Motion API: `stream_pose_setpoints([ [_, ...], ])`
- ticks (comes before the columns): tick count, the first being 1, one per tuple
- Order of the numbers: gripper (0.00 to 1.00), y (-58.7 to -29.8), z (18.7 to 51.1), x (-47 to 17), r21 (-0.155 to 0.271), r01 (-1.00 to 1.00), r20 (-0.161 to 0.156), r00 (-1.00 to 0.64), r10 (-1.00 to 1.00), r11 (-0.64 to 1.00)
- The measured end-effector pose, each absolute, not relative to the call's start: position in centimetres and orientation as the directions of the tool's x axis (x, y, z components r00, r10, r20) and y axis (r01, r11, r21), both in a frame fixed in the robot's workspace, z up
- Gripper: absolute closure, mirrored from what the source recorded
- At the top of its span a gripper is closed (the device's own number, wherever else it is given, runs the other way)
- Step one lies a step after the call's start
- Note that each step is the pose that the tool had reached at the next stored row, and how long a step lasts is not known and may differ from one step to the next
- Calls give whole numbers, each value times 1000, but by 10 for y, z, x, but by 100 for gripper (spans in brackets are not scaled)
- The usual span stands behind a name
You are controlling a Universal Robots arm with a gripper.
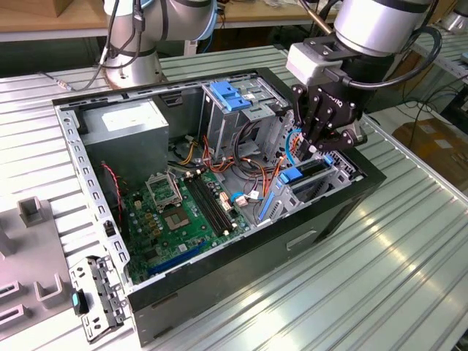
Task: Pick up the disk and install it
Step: 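Insert the disk into the insertion slot, then insert the first disk wire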
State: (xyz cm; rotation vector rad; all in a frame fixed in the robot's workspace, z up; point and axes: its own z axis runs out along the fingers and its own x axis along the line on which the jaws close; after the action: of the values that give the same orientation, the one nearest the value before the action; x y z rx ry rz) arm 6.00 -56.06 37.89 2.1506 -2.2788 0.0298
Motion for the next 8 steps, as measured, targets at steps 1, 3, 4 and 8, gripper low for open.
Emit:
stream_pose_setpoints([
  [1, 89, -561, 379, 60, -8, -998, 19, -58, -998, 58],
  [3, 89, -561, 379, 60, -8, -998, 19, -58, -998, 58],
  [4, 89, -561, 379, 60, -8, -998, 19, -58, -998, 58],
  [8, 89, -561, 379, 60, -8, -998, 19, -58, -998, 58],
])
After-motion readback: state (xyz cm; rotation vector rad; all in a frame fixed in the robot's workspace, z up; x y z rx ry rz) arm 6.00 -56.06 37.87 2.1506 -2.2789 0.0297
